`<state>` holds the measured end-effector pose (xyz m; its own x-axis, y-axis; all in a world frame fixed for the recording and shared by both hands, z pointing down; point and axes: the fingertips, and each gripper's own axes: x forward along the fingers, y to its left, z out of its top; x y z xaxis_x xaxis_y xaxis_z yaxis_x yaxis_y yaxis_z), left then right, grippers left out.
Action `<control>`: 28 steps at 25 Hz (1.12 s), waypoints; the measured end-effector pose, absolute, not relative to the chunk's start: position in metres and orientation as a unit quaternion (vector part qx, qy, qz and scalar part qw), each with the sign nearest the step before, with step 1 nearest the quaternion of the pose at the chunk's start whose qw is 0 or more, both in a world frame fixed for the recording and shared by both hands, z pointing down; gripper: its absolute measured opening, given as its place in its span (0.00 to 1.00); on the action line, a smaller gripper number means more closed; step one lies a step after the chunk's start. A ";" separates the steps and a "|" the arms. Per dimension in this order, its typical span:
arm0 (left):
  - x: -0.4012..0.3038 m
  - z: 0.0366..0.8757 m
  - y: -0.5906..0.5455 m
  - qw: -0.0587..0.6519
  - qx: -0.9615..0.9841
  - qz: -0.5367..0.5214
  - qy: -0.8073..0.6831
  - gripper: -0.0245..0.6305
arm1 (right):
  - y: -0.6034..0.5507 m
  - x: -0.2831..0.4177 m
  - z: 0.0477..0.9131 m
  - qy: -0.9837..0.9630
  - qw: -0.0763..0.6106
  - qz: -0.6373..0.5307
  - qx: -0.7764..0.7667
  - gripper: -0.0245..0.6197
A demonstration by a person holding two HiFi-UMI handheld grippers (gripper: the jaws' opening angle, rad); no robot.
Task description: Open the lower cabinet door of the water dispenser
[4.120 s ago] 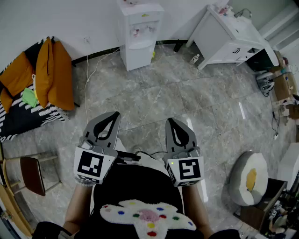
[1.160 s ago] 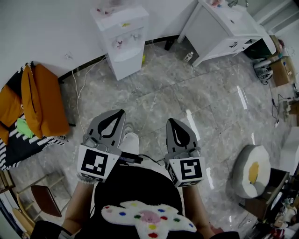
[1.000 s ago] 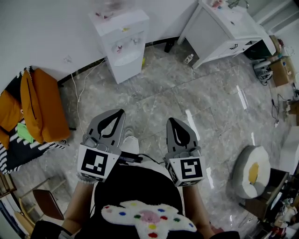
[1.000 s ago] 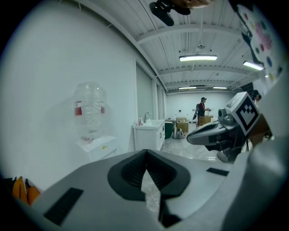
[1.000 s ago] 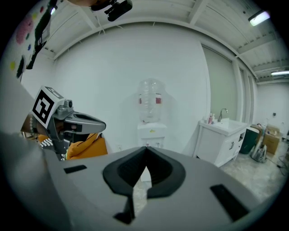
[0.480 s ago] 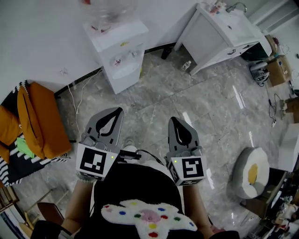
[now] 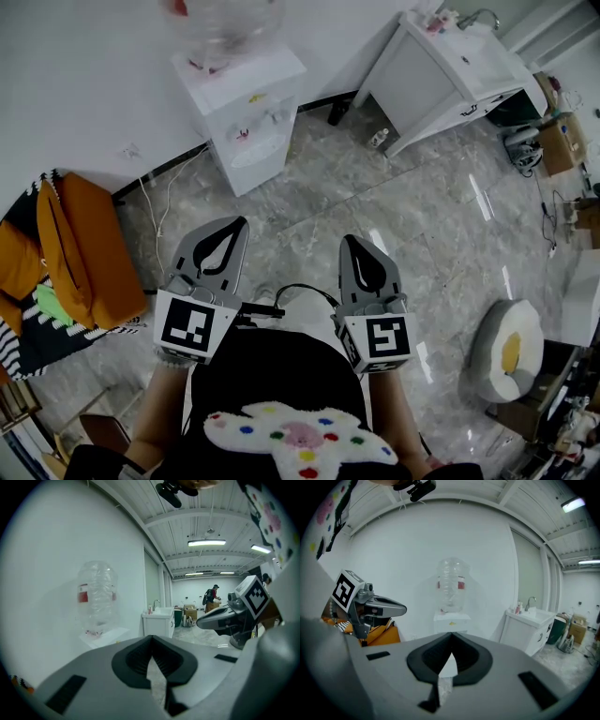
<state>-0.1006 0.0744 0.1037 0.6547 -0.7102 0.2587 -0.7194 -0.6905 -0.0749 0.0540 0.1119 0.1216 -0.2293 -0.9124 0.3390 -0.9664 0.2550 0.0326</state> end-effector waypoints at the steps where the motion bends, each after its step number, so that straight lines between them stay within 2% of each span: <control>1: -0.102 0.104 0.074 0.022 0.908 0.131 -0.396 0.06 | 0.112 0.053 0.123 -0.779 0.149 0.094 0.602 0.04; 17: -0.118 0.109 0.055 0.040 0.889 0.131 -0.436 0.06 | 0.072 0.043 0.138 -0.813 0.155 0.099 0.553 0.04; 28: -0.096 0.131 0.011 0.089 0.879 0.130 -0.450 0.06 | 0.017 0.064 0.155 -0.829 0.168 0.109 0.522 0.04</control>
<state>-0.0960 0.0107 0.1306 0.5606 -0.7684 0.3086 -0.8148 -0.5783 0.0404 0.0642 0.0172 0.1548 -0.3982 -0.8291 0.3925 -0.9024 0.4308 -0.0053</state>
